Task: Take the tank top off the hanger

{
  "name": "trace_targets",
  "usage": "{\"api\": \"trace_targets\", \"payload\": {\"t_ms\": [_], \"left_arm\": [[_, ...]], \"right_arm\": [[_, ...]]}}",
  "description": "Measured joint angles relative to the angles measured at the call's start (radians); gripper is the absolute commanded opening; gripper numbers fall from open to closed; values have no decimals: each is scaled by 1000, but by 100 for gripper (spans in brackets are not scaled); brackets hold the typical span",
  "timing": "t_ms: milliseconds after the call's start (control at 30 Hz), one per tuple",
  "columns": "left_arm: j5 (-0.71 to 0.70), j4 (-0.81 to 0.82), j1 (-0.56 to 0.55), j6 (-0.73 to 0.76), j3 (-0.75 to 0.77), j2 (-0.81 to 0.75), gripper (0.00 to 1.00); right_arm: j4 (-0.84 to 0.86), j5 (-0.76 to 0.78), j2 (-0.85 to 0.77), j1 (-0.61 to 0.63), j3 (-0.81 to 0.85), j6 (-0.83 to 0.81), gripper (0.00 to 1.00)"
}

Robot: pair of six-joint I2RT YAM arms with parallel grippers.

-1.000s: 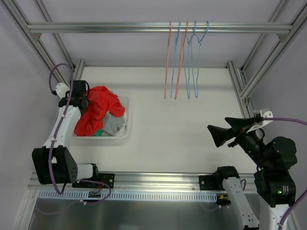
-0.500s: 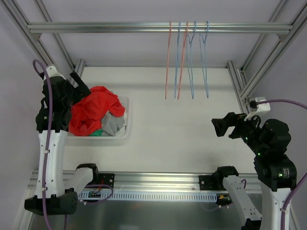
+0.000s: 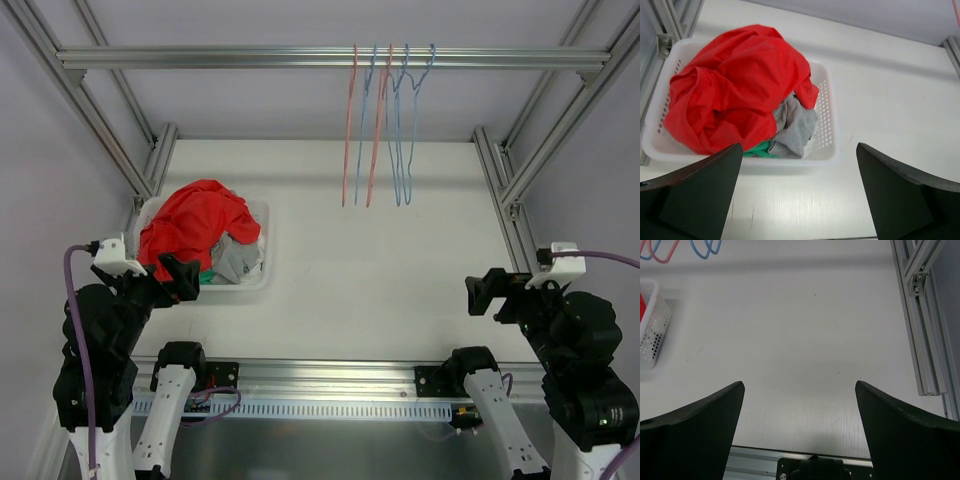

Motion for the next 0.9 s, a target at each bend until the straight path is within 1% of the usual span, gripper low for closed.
{"api": "trace_targets", "payload": {"t_ms": [100, 200, 500, 900], "left_arm": [[2, -42, -42, 6, -74, -52, 99], [-9, -78, -72, 7, -116, -66, 99], [8, -92, -74, 7, -124, -38, 99], [22, -92, -74, 7, -126, -36, 99]], "right_arm": [[-29, 43, -53, 30, -14, -18, 100], [-54, 89, -98, 59, -45, -35, 99], [-90, 171, -108, 95, -75, -54, 99], [-89, 178, -85, 97, -79, -56, 99]]}}
